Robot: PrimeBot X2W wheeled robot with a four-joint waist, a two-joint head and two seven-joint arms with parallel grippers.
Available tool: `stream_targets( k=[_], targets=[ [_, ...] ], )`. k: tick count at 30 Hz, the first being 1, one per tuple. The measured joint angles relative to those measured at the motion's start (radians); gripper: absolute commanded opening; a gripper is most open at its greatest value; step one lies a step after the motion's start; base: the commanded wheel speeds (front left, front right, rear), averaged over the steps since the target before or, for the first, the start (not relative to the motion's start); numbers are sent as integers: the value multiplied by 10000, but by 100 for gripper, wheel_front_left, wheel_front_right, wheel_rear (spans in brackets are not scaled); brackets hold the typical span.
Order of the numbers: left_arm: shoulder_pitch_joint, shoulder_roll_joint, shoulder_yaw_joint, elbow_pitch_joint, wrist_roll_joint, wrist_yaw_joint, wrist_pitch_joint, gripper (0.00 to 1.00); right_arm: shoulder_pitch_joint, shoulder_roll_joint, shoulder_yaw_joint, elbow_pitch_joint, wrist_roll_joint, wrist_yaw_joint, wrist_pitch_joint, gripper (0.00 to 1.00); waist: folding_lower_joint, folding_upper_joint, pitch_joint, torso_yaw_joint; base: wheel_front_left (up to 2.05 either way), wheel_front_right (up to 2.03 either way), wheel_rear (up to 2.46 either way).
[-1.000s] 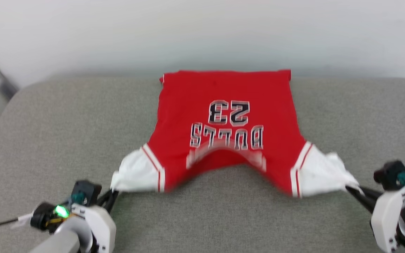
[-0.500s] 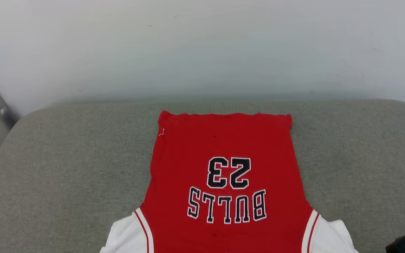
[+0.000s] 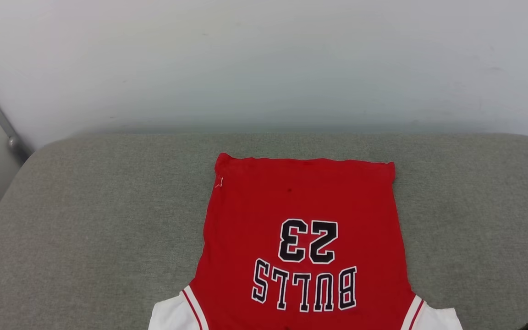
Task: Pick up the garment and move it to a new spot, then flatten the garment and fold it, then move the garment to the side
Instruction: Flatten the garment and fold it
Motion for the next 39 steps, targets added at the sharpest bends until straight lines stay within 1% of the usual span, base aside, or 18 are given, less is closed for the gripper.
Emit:
stream_targets(
  k=[3,5,11,14,18,22,27,29,32,36,39],
  targets=[
    [0,21,-13,-305,42,157,2,0,-3,104,-702,-150,-119,2,69,100,0,0,33,62,0,0,0],
    [-1,63,-15,-512,98,261,6,0,-42,58,-1352,-364,-228,2,67,100,0,0,68,128,0,0,0],
    [-195,320,4,-1156,420,591,88,0,-928,-575,-3517,-1195,-456,0,600,100,2,0,262,418,0,0,0],
    [-360,445,-21,-1444,639,685,169,0,-1862,-855,-4040,-1626,-581,0,1129,100,2,0,474,598,0,0,0],
    [-781,491,15,-1860,928,782,199,0,-3570,-1097,-4000,-1916,-359,0,2403,100,2,0,1023,826,0,0,0],
    [-1246,422,63,-2142,1250,851,263,0,-5563,-1267,-3287,-1839,-148,0,4126,100,2,0,1729,1122,0,0,0],
    [-1809,161,130,-2268,1567,863,211,0,-7666,-1241,-2362,-1076,-2,0,6523,100,3,0,2725,1503,0,0,0],
    [-2021,42,151,-2272,1699,859,173,0,-8330,-1108,-2186,-552,173,0,7559,100,3,0,3119,1671,0,0,0],
    [-2292,-146,174,-2305,1891,855,90,0,-9218,-836,-1996,-54,255,0,8821,100,4,0,3678,1934,0,0,0],
    [-2580,-349,203,-2410,2056,849,-4,0,-10046,-596,-2109,604,268,0,10015,100,4,-1,4373,2292,0,0,0],
    [-2814,-449,238,-2431,2220,851,-90,0,-10505,-443,-2307,993,50,0,10554,100,4,0,4862,2564,0,0,0]
  ],
)
